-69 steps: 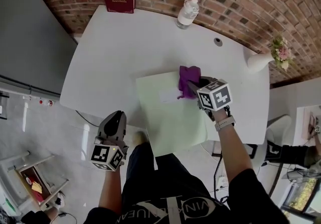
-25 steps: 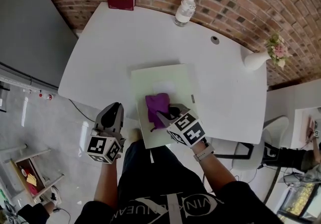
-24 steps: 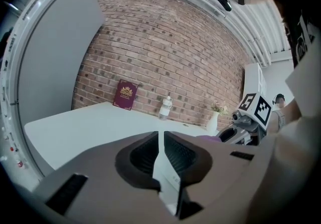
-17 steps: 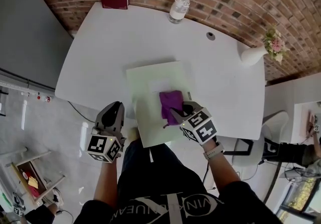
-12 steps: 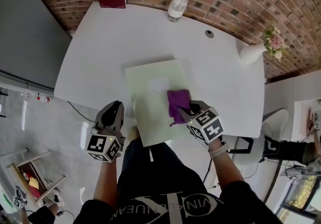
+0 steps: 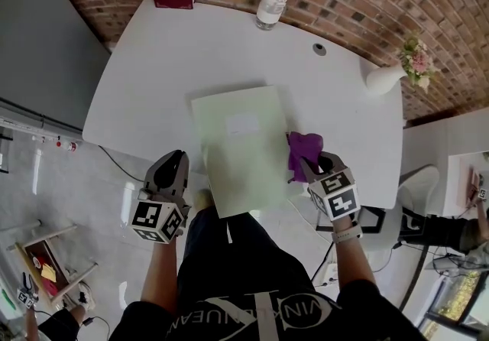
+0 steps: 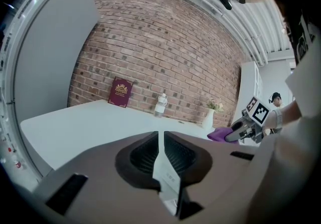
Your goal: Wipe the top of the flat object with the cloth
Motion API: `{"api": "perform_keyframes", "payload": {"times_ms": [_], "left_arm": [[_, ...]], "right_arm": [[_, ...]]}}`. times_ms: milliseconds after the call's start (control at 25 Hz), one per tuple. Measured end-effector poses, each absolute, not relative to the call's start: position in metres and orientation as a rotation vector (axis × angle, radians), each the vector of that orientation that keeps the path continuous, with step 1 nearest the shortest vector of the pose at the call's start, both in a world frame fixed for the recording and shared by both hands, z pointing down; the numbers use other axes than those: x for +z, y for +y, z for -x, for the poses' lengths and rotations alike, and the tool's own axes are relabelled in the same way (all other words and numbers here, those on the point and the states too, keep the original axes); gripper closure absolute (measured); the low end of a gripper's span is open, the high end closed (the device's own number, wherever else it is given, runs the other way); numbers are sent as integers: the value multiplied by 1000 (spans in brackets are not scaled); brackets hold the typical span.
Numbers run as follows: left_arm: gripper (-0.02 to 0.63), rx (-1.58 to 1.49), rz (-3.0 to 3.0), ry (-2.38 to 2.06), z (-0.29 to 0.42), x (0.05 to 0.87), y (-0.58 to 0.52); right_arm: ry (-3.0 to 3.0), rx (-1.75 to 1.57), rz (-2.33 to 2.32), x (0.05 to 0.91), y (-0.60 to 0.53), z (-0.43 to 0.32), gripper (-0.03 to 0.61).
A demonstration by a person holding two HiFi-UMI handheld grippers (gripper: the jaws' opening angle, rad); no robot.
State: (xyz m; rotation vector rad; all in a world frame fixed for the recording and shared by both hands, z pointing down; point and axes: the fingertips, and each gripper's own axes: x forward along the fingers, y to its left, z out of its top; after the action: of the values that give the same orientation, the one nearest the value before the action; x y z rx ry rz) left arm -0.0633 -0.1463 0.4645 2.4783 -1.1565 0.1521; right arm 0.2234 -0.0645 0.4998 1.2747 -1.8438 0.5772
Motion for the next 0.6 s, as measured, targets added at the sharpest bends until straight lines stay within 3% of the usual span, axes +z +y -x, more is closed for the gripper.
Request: {"api": "perform_keyframes", "payload": {"times_ms": [440,600], "left_arm": [[580,159,-2419,-1243,76,470,-118],[580,154,-2392,-1312,86,468,-103]], "right_arm": [[-2371,906,-847,479,-34,-36,517],[-2403,801,-610,488,-12,23,517]]}}
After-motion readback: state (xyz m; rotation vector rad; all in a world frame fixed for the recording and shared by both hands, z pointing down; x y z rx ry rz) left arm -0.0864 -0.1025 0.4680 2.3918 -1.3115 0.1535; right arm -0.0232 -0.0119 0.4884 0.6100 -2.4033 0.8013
